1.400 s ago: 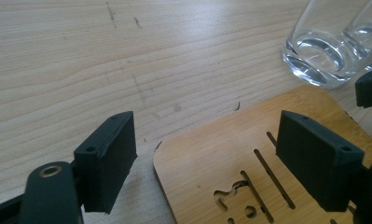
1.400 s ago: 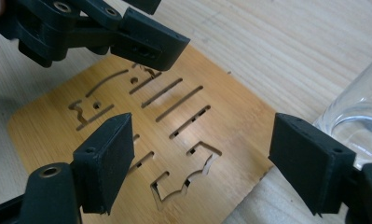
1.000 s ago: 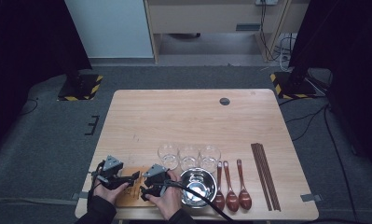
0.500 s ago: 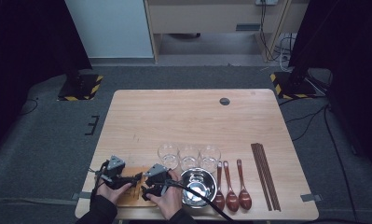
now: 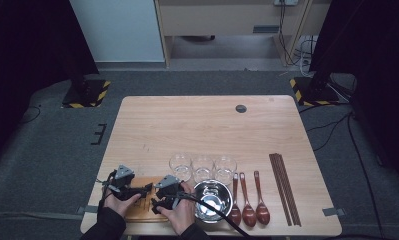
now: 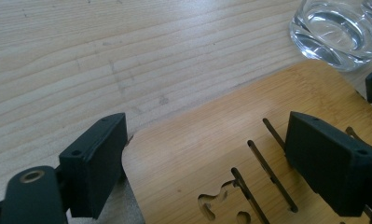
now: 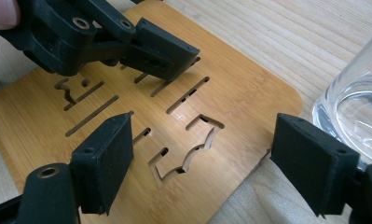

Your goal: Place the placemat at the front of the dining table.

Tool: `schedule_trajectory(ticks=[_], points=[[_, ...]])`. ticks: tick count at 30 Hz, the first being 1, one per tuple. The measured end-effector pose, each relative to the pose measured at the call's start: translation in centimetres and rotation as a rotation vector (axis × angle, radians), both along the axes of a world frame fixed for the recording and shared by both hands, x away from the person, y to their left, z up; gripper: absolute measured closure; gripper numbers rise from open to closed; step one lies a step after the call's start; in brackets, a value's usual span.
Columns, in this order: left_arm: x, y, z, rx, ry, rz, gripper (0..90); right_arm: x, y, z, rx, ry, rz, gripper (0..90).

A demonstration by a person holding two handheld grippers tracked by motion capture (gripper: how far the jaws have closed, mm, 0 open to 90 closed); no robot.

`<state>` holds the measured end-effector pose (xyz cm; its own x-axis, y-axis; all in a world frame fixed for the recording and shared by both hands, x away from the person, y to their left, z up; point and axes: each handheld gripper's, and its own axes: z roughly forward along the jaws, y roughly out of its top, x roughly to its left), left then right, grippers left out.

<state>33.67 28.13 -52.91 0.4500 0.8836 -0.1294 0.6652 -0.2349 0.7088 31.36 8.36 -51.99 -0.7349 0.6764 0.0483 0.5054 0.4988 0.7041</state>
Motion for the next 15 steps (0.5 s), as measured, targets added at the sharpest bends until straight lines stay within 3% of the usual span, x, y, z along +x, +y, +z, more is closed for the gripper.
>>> schedule_trajectory(ticks=[15], points=[[0.9,0.03,-0.02,0.004,-0.004,0.019,13.6,0.4,0.33,-0.68,0.025,0.026,-0.062,14.6]])
